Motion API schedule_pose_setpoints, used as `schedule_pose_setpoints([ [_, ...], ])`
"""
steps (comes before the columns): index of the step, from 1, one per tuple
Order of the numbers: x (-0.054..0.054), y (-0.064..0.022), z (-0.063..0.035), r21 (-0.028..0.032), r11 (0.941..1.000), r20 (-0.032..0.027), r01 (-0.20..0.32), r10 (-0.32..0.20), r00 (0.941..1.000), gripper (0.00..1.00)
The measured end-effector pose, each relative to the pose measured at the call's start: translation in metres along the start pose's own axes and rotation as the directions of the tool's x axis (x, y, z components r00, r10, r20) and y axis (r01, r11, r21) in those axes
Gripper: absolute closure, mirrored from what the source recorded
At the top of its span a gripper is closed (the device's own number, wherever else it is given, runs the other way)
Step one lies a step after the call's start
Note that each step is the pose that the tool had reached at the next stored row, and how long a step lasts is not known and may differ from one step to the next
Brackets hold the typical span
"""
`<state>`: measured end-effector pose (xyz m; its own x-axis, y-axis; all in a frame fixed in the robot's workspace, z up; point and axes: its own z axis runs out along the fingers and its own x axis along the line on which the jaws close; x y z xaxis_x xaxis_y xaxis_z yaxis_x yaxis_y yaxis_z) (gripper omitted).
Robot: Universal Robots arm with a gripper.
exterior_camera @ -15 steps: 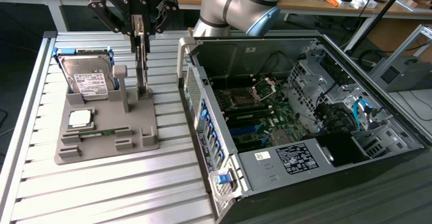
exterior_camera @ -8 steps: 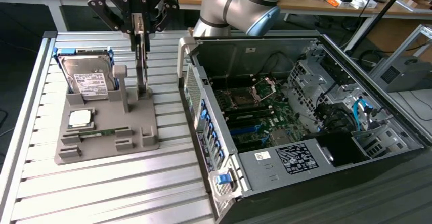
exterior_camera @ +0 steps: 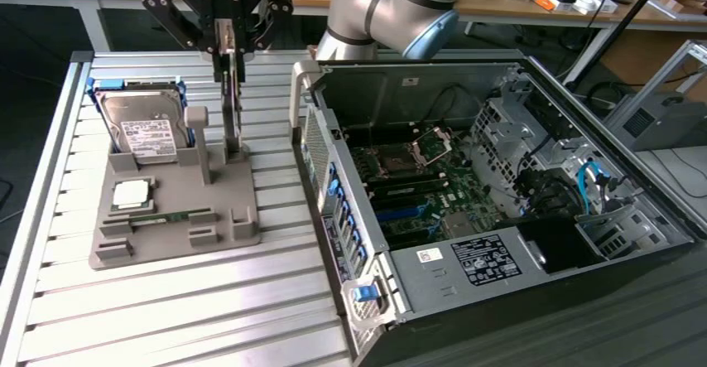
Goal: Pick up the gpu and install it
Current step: 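Pick up the gpu and move the gpu toward the slot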
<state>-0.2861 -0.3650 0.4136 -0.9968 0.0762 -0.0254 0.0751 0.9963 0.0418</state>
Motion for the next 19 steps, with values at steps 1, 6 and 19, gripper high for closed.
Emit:
schedule_pose_setpoints([
  [1,0.0,0.0,-0.0006,0.0,1.0,-0.0001,0.0,0.0,1.0,0.73],
  [6,-0.0001,0.0001,-0.0032,-0.0001,1.0,-0.0001,0.0,0.0,1.0,0.73],
  [19,-0.0004,0.0,-0.0073,-0.0008,1.0,-0.0002,0.0,0.0,1.0,0.73],
])
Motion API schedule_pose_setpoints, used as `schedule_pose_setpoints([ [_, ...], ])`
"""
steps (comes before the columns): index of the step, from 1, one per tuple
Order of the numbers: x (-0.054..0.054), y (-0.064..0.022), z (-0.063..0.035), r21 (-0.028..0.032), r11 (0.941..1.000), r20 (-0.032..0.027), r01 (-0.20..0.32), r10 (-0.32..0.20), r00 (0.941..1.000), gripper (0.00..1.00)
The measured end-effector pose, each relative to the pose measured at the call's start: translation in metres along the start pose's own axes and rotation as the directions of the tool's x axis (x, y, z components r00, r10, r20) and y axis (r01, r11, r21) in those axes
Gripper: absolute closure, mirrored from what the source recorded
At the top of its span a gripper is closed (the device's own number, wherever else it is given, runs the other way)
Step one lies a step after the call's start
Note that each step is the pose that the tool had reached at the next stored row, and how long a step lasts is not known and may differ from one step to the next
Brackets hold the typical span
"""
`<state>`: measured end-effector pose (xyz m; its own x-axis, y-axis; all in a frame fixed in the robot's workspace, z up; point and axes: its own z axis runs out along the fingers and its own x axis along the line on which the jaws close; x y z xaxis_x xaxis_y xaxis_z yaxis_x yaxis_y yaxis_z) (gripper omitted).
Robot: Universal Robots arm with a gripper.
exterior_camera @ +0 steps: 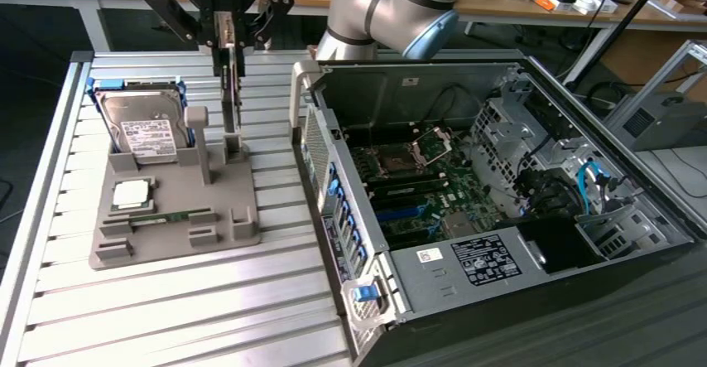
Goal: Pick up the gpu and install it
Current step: 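Pick up the gpu and move the gpu toward the slot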
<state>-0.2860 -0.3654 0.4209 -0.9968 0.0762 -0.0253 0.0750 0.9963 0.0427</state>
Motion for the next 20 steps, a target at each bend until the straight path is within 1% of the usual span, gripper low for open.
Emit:
schedule_pose_setpoints([
  [11,-0.002,-0.001,0.0,0.0009,1.0,0.0001,0.0,0.0,1.0,0.73],
  [12,-0.006,-0.0017,0.0001,0.0025,1.0,0.0002,0.0,0.0,1.0,0.73],
  [13,-0.012,-0.0013,0.0003,0.0073,1.0,0.0006,0.0,0.0,1.0,0.73],
  [20,-0.014,-0.0012,0.0003,0.0088,1.0,0.0006,0.0,0.0,1.0,0.73],
])
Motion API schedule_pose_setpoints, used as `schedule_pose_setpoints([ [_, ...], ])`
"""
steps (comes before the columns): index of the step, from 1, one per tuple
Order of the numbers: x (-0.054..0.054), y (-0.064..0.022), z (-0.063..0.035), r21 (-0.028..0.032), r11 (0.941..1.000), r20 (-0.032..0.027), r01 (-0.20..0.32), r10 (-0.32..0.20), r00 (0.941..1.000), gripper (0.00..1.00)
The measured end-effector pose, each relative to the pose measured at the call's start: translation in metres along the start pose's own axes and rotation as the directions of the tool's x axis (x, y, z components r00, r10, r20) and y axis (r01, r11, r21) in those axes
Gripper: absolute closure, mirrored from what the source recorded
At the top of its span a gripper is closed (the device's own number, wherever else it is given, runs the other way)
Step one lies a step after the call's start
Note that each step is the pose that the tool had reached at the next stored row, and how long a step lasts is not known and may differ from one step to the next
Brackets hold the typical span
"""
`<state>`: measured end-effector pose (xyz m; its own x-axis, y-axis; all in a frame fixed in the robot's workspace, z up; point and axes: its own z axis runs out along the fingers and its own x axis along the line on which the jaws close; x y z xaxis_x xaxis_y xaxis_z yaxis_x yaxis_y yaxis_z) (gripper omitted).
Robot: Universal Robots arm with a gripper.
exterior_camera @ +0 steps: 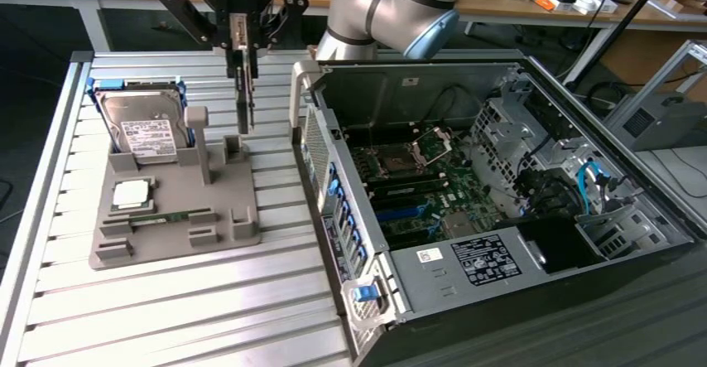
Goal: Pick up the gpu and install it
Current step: 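Pick up the gpu and move the gpu toward the slot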
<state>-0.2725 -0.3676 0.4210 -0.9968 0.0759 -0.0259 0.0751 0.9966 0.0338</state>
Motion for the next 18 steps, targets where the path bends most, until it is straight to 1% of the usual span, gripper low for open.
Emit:
schedule_pose_setpoints([
  [11,-0.003,0.0002,0.0001,0.0024,1.0,0.0002,0.0,0.0,1.0,0.73],
  [13,-0.01,0.0008,0.0003,0.0116,0.9999,0.0009,0.0,0.0,1.0,0.73],
  [18,-0.011,0.0008,0.0003,0.0126,0.9999,0.001,0.0,0.0,1.0,0.73],
])
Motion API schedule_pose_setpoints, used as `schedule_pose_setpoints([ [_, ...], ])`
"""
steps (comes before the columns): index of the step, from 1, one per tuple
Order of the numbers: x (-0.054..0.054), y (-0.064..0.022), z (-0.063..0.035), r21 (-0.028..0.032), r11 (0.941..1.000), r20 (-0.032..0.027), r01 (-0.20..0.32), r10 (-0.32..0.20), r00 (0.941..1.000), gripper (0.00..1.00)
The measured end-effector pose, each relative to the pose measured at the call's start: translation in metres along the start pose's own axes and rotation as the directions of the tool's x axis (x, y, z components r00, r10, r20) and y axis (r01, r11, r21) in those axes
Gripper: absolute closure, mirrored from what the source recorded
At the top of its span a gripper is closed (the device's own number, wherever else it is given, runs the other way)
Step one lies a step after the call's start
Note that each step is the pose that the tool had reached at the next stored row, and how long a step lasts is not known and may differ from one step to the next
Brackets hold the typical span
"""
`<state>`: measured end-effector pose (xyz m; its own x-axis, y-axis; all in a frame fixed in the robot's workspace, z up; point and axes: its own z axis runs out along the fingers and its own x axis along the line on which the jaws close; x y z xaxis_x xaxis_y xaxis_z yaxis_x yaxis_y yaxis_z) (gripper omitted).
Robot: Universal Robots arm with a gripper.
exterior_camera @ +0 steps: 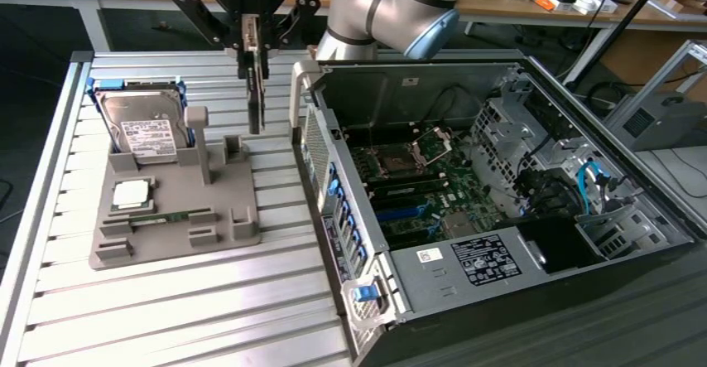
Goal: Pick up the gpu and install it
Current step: 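Pick up the gpu and move the gpu toward the slot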
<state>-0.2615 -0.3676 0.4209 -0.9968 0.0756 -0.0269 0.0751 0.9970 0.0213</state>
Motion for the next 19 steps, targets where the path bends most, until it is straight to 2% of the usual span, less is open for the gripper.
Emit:
schedule_pose_setpoints([
  [19,-0.0037,0.0003,0.0001,0.0048,1.0,0.0003,0.0,0.0,1.0,0.73],
])
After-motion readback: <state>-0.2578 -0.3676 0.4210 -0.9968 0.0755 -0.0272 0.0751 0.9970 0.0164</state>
